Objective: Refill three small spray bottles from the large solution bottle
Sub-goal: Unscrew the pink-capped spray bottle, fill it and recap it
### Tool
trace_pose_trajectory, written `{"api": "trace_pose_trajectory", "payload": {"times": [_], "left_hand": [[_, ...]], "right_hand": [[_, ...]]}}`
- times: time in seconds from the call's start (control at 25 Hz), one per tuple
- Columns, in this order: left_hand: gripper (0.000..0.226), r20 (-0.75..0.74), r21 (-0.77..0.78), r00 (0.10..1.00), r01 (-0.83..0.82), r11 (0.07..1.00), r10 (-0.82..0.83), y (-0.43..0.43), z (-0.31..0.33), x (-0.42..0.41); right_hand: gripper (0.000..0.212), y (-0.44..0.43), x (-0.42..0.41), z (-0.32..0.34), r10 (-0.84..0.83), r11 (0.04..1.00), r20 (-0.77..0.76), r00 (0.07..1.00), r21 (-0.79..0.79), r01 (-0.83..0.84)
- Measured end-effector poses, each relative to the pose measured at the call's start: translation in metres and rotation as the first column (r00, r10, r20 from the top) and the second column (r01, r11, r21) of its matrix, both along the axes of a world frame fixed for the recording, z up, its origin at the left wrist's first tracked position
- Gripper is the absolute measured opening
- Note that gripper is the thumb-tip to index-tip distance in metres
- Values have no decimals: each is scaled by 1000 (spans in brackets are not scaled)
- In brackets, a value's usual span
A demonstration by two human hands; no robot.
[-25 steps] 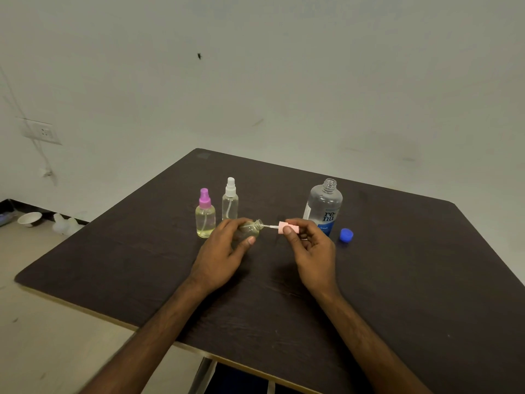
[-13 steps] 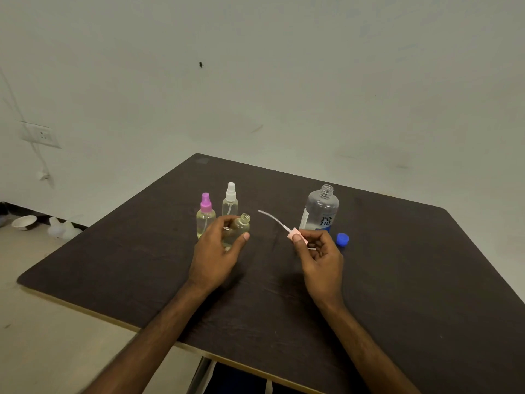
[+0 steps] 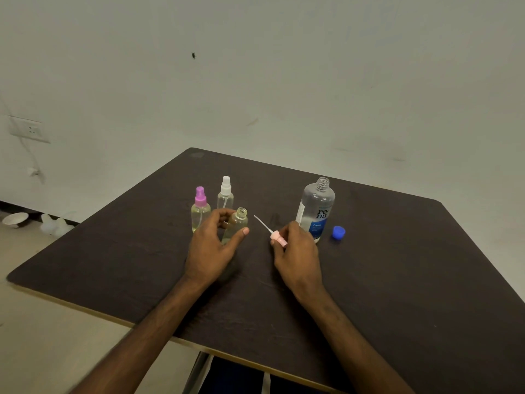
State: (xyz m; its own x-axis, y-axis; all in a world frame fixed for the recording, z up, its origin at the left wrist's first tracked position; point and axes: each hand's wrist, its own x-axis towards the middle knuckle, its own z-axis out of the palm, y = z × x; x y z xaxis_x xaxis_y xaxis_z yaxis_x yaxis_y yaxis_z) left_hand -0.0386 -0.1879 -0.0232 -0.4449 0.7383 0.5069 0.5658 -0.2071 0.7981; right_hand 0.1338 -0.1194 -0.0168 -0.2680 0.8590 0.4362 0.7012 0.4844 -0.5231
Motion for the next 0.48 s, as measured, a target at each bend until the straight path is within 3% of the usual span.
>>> {"api": "trace_pose_trajectory", "payload": {"times": [0.32,0.48], "left_hand": [[45,27,-8,999,38,999,-37,-2,2,2],[44,22,-15,998,61,998,-61,-5,5,3]], "right_hand": [[24,-3,-3,3,5,999,86,996,-45,-1],[22,-17,6,6,9,982,-47,999,186,0]]}}
